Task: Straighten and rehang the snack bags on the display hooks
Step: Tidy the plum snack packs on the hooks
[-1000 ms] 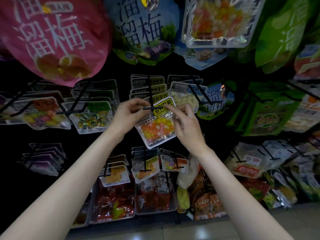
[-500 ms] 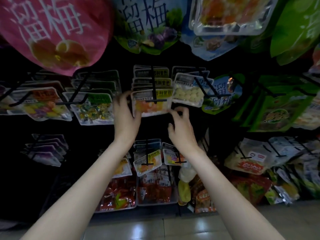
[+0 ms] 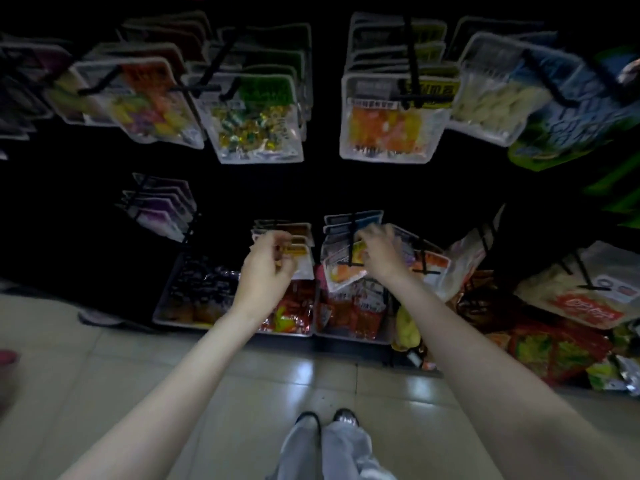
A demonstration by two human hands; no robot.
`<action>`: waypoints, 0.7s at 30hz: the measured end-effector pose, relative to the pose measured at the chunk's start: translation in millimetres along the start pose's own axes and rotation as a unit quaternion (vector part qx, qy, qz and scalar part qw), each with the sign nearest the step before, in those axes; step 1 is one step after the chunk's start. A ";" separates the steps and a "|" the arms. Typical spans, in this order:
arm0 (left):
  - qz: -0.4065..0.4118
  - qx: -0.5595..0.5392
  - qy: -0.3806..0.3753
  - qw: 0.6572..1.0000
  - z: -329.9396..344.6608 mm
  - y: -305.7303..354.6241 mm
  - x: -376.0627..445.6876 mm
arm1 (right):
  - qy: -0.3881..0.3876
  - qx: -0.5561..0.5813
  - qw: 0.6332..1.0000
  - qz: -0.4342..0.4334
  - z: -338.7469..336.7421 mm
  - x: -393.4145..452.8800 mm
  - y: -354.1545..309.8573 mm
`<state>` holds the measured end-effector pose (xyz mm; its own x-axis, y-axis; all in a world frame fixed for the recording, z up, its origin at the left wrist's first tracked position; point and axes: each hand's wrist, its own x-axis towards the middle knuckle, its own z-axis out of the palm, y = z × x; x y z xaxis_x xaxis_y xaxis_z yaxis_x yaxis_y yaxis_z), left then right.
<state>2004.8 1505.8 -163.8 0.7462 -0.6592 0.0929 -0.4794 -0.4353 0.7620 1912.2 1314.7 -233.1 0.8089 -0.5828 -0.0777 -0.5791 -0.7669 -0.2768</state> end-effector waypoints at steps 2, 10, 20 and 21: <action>0.003 0.001 -0.007 1.000 1.6 -0.5 -2.4 | 0.050 -0.004 0.999 0.015 -0.3 0.3 1.0; 0.052 -0.009 -0.056 0.997 7.8 5.9 1.9 | -0.073 0.072 0.995 -0.020 -11.9 -37.5 12.3; 0.127 -0.176 -0.152 0.964 1.9 84.9 29.1 | 0.110 0.333 0.933 -0.075 -170.6 -72.0 -5.8; 0.130 -0.211 -0.115 0.962 -2.9 99.8 33.5 | 0.152 0.350 0.921 -0.076 -184.7 -69.4 -10.3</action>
<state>1983.4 1442.0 -82.8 0.4810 -0.8514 0.2090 -0.3701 0.0189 0.9288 1843.3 1313.4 -48.0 0.7482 -0.6125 0.2551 -0.1676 -0.5464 -0.8206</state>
